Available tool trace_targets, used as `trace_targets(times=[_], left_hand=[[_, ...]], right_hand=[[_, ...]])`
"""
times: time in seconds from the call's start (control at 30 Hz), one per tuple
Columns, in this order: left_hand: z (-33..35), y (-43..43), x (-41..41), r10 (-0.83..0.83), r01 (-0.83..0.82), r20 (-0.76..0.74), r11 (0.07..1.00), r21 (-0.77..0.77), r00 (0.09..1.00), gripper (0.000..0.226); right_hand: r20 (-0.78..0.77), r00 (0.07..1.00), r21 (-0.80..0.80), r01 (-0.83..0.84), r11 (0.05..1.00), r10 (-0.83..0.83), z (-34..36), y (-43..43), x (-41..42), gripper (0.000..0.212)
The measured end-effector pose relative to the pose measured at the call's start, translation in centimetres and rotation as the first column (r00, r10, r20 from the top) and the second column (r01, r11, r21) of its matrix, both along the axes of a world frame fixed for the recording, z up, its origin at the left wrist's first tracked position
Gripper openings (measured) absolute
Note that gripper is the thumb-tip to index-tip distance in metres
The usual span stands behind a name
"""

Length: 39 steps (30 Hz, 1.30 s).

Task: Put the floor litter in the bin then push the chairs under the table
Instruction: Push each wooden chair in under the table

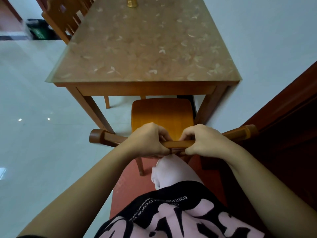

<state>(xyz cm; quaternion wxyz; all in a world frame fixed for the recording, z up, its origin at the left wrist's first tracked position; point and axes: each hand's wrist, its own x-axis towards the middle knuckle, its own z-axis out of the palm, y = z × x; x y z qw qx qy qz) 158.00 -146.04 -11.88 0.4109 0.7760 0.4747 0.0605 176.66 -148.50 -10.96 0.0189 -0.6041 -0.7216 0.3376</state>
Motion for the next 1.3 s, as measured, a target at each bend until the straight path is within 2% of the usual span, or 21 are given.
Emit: trace_targets(times=[0.33,0.7,1.13,1.3], left_hand=[[-0.4,5.8,1.6,-0.042,0.042,0.041,0.999,0.001,0.998,0.013],[-1.1,9.6,3.2,-0.083,0.082,0.022,0.996,0.039,0.996,0.014],[-0.7,8.9,3.3,0.009,0.002,-0.135,0.997,0.083,0.991,0.018],[-0.3,8.9,3.5,0.017,-0.008,-0.166,0.998,0.054,0.986,0.016]], right_hand=[[0.046,0.997,0.016,0.063,0.998,-0.063,-0.4,5.2,1.4,0.019],[-0.006,0.995,0.044,0.099,0.994,-0.099,-1.4,8.2,3.2,0.019],[0.013,0.996,0.135,0.091,0.987,-0.093,-1.6,7.9,3.3,0.023],[-0.030,1.000,0.067,0.012,0.998,-0.010,-1.4,8.6,4.1,0.021]])
